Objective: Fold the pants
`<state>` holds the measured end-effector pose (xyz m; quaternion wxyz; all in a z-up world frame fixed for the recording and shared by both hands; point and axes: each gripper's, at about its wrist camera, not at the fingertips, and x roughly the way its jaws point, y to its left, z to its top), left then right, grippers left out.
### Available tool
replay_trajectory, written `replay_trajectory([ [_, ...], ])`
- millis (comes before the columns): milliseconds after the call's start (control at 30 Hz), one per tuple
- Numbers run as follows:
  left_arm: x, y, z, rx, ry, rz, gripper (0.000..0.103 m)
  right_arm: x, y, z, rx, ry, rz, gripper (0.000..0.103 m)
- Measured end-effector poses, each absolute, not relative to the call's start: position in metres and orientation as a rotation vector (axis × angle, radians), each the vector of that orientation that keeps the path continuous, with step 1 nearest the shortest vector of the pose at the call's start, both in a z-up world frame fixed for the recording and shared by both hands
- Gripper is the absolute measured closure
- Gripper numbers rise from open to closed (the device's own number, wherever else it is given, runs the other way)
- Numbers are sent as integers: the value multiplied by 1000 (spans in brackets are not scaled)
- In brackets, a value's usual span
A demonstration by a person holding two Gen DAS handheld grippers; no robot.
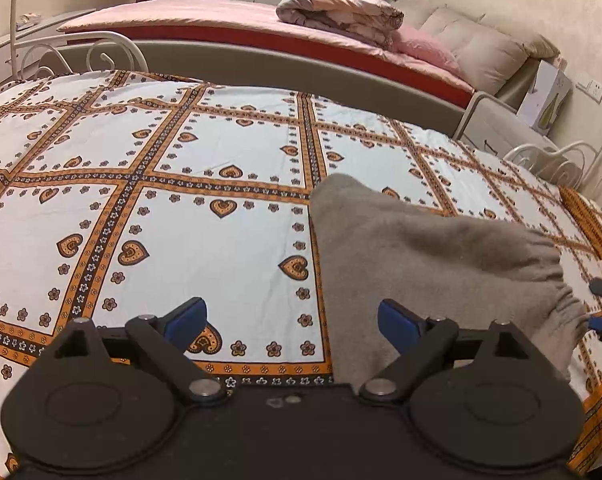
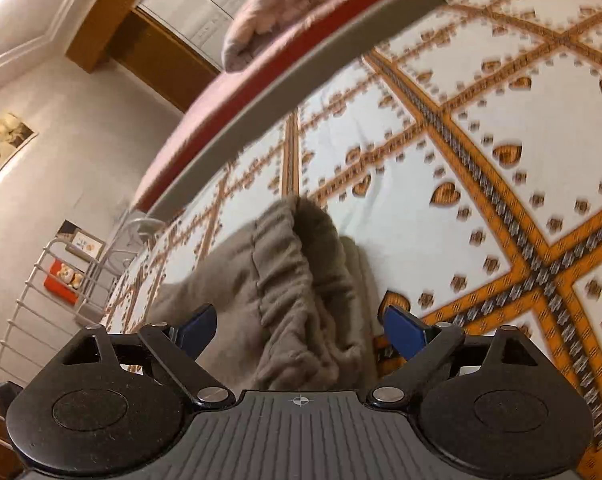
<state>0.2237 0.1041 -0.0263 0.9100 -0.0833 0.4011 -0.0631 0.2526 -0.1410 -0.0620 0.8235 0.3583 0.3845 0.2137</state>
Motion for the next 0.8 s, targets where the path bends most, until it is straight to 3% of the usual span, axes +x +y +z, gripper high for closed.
replay_trajectory([
  [333,243,96,-52,-266,924,-211,15,261,-157,-90,822,973,541,13],
  [667,269,102,-76,-423,976,-391,19,279,-146,-104,876,999,682,13],
  [800,273,91,-79,-397,978,-459,41,291,-137,-111,894,1018,706,13],
])
